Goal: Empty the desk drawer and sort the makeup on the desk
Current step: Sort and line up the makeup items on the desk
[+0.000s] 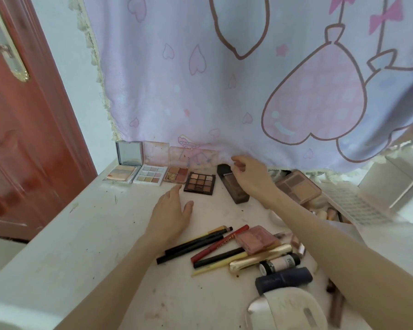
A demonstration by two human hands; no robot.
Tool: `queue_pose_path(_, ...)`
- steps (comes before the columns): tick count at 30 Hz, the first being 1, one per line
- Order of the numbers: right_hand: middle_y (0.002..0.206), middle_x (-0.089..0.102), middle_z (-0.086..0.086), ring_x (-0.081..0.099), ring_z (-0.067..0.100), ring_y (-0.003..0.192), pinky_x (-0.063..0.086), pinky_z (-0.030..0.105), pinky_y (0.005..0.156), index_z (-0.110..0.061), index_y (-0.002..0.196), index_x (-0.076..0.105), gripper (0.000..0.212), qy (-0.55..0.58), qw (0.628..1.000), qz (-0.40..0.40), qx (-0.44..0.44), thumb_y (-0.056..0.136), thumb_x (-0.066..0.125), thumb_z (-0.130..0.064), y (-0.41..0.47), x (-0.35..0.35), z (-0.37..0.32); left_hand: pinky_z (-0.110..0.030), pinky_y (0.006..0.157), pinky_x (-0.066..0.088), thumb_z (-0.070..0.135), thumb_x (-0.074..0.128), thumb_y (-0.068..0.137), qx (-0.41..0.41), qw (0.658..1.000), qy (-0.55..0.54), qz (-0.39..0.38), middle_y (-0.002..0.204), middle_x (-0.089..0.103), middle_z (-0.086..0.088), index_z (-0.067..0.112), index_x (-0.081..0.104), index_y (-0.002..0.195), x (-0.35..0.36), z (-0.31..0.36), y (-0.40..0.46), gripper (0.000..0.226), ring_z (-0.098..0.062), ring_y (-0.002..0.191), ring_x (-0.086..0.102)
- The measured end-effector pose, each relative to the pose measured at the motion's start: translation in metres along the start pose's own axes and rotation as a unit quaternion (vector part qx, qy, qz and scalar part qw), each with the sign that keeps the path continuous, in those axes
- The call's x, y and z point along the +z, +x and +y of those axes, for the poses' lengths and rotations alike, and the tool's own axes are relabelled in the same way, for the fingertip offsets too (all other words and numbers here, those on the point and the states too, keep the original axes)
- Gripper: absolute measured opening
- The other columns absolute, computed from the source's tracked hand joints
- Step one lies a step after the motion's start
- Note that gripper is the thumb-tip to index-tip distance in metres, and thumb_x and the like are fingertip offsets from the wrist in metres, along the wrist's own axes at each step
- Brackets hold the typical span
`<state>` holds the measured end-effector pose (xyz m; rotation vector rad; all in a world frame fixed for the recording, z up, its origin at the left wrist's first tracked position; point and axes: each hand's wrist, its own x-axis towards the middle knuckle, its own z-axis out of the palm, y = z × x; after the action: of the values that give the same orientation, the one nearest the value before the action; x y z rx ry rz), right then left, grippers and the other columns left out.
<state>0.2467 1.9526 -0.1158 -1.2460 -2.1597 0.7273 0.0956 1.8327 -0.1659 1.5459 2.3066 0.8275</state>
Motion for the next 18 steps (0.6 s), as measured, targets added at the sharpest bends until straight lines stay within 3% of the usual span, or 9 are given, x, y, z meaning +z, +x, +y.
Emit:
queue_pose_path(3, 0.133, 0.055, 0.007, 0.050, 0.019, 0.122, 0.033, 0.024, 0.101, -0.011, 0.133, 0.050, 0.037, -0.035, 0.999, -0.024, -0.016, 0.098, 0.044, -0.017, -0.027, -0.019, 0.005, -0.033, 0.113, 0.015, 0.035, 0.034, 0.098, 0.025, 0.992, 0.100, -0.066, 0.151, 0.028, -0.006, 0.012, 0.033, 0.141, -0.007, -0.001, -0.018, 0.049, -0.018, 0.138, 0.024)
queue_pose_path(7, 0.125, 0.061, 0.002, 0.055, 0.016, 0.113, 0.035, 0.019, 0.093, -0.015, 0.126, 0.058, 0.032, -0.071, 0.996, -0.042, -0.029, 0.096, 0.048, -0.018, -0.062, -0.039, 0.016, -0.043, 0.115, 0.006, 0.037, 0.023, 0.100, 0.032, 0.982, 0.118, -0.142, 0.154, 0.020, -0.002, 0.017, 0.034, 0.141, -0.015, 0.005, -0.039, 0.047, -0.015, 0.141, 0.014)
queue_pose_path(10, 0.127, 0.060, -0.002, 0.054, 0.010, 0.112, 0.034, 0.016, 0.093, -0.018, 0.126, 0.058, 0.033, -0.084, 0.992, -0.084, -0.036, 0.094, 0.053, -0.024, -0.086, -0.044, 0.024, -0.046, 0.115, 0.005, 0.041, 0.021, 0.099, 0.067, 0.972, 0.153, -0.163, 0.155, 0.017, 0.000, 0.021, 0.026, 0.144, -0.010, 0.012, -0.052, 0.049, -0.014, 0.142, 0.009)
queue_pose_path(14, 0.135, 0.051, -0.005, 0.045, 0.011, 0.124, 0.031, 0.021, 0.098, -0.020, 0.134, 0.049, 0.048, -0.163, 0.958, -0.227, -0.059, 0.090, 0.056, -0.038, -0.109, -0.046, 0.023, -0.046, 0.116, -0.004, 0.048, 0.012, 0.098, 0.078, 0.959, 0.216, -0.166, 0.157, -0.003, 0.005, 0.027, 0.007, 0.148, 0.002, 0.015, -0.066, 0.055, -0.017, 0.144, -0.008)
queue_pose_path(18, 0.142, 0.043, 0.000, 0.040, 0.013, 0.128, 0.028, 0.019, 0.098, -0.017, 0.142, 0.037, 0.055, -0.195, 0.938, -0.279, -0.060, 0.091, 0.055, -0.030, -0.113, -0.048, 0.021, -0.044, 0.116, -0.003, 0.045, 0.010, 0.098, 0.080, 0.962, 0.225, -0.131, 0.157, -0.003, 0.007, 0.031, 0.007, 0.148, 0.007, 0.014, -0.069, 0.051, -0.015, 0.144, -0.007)
